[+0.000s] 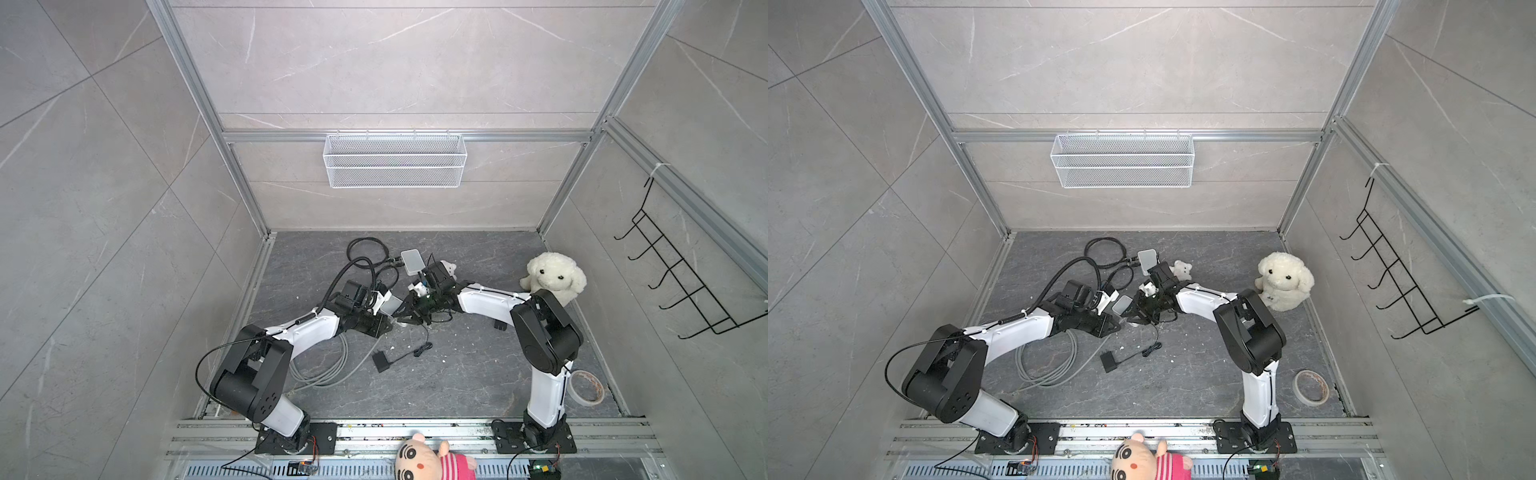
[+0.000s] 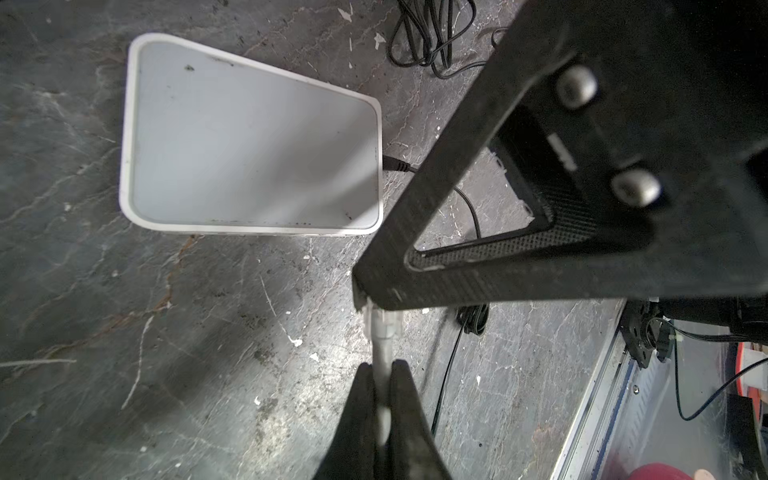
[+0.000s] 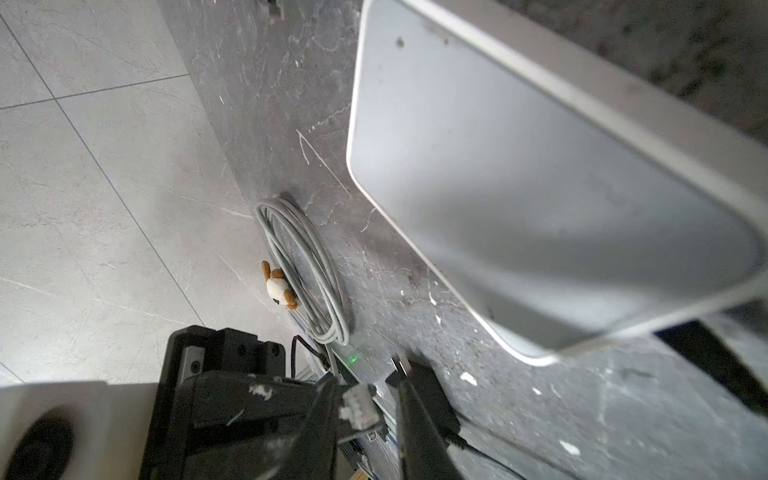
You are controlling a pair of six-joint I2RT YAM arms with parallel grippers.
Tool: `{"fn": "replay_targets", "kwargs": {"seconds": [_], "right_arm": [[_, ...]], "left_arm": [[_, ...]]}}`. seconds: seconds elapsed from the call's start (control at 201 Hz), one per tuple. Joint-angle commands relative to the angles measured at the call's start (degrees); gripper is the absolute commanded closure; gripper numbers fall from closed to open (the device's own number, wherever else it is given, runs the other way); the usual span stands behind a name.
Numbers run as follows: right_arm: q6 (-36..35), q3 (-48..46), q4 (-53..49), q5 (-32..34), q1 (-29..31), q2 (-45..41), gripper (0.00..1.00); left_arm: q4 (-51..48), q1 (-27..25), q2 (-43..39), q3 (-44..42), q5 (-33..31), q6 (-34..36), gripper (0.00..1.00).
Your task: Insert the plug into the switch port
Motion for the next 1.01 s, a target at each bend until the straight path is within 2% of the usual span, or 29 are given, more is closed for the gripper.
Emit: {"fn": "replay_targets", "kwargs": {"seconds": [0.0,0.508,0.587,0.737,0.886,1.0], "right_arm": [[-0.4,0.3,0.5,0.1,0.4,0.6,0.76],[0.1,0.0,1.0,0.3,0.4,0.4,0.86],[0.1,0.0,1.2,0.1,0.4,0.3,0.85],[-0.6,0.6,0.6,0.9,0.1,0.1,0.74],[-7.3,4.2,-5.4,3.3,-0.6,0.0,0.71],[-15.4,9.5,-13.3,8.7,-0.9,0.4,0.71]], "left_arm": [[1.0,0.3,-0.6,1.7,2.3,-0.1,1.0],[1.3,0.7,-0.6,1.6,2.3,0.0,1.0],[0.9,0.8,-0.6,1.6,2.1,0.1,1.0],[-0.9,1.2,-0.4,1.3,0.5,1.4,1.0],[-5.2,2.2,0.6,2.0,-3.3,4.1,1.0],[-8.7,2.5,2.0,3.9,-7.1,6.3,1.0]]}}
